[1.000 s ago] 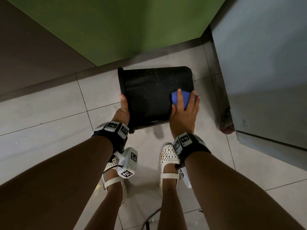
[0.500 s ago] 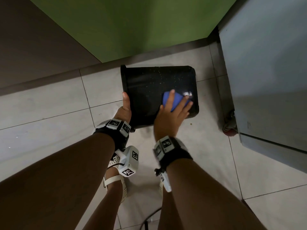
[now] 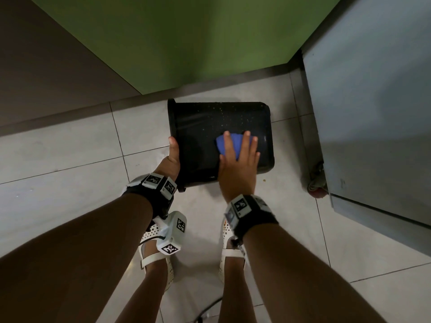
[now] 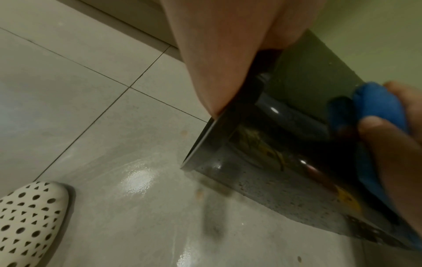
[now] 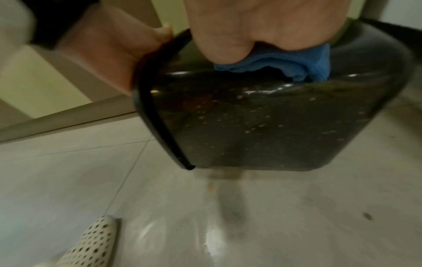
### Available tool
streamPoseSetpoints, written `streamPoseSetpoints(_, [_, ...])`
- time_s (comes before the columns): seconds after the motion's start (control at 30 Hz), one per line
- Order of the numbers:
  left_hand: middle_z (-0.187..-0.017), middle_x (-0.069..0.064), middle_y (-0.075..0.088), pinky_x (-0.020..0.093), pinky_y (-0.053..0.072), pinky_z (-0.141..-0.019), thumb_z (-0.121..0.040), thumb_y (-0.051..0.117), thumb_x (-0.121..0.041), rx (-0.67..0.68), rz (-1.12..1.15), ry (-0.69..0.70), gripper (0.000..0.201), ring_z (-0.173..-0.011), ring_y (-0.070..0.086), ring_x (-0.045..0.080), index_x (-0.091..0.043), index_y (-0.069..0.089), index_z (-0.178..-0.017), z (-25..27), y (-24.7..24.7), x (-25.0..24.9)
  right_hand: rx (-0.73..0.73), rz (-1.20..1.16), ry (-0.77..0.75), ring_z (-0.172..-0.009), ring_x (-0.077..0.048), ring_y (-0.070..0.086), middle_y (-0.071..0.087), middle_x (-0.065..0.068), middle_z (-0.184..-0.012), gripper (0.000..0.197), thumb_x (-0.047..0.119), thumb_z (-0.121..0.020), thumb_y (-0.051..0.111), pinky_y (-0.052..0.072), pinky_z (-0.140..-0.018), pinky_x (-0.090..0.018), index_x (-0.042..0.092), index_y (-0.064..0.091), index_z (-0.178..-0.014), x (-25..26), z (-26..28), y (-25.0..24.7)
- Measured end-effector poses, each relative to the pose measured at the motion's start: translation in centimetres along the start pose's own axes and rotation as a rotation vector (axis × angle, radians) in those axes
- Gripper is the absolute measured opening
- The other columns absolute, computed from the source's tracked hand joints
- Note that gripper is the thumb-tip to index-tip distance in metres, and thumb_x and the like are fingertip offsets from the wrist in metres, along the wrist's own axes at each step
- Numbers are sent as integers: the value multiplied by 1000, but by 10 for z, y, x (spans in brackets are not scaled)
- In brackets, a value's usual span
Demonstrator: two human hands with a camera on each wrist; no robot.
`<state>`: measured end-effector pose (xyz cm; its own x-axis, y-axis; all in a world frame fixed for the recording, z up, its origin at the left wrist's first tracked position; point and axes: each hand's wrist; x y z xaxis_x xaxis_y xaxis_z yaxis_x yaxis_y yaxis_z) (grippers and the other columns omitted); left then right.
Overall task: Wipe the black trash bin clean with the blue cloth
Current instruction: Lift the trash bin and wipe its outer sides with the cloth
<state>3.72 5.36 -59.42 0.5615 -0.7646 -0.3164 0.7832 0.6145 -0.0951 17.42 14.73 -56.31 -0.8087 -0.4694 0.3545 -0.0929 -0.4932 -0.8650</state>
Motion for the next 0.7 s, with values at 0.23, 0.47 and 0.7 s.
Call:
streamPoseSetpoints(0.23, [-92,18,70,54,54,-81,-28,11,-104,-2,-53,28,124,-86,66,39,-18,65,-98,20,4,-10,-103,-123,319,-141,-40,6,3,-23,-153,58,36,-98,32,14,-113,-50,28,3,-148,-32,-32,-21])
streamPoseSetpoints(0.47, [-94,25,62,38,47,-62,-29,10,-104,-81,-20,23,133,-75,57,33,-10,62,-107,23,6,-14,-182,-127,540,-140,-42,0,0,-24,-153,62,42,-98,29,9,-114,-51,19,1,-148,-21,-37,-17])
streamPoseSetpoints(0.7, [-96,27,66,42,52,-68,-23,12,-104,-106,37,-5,133,-74,60,33,-5,65,-95,21,9,-16,-149,26,25,-135,-46,22,23,-26,-148,55,40,-93,32,16,-105,-54,23,19,-144,41,10,24])
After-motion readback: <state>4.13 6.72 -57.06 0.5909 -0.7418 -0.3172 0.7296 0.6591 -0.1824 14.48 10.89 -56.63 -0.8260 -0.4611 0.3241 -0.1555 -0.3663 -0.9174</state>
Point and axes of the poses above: each hand's wrist, its own z-axis away from the middle knuckle, its own y-axis out of the palm, x = y × z
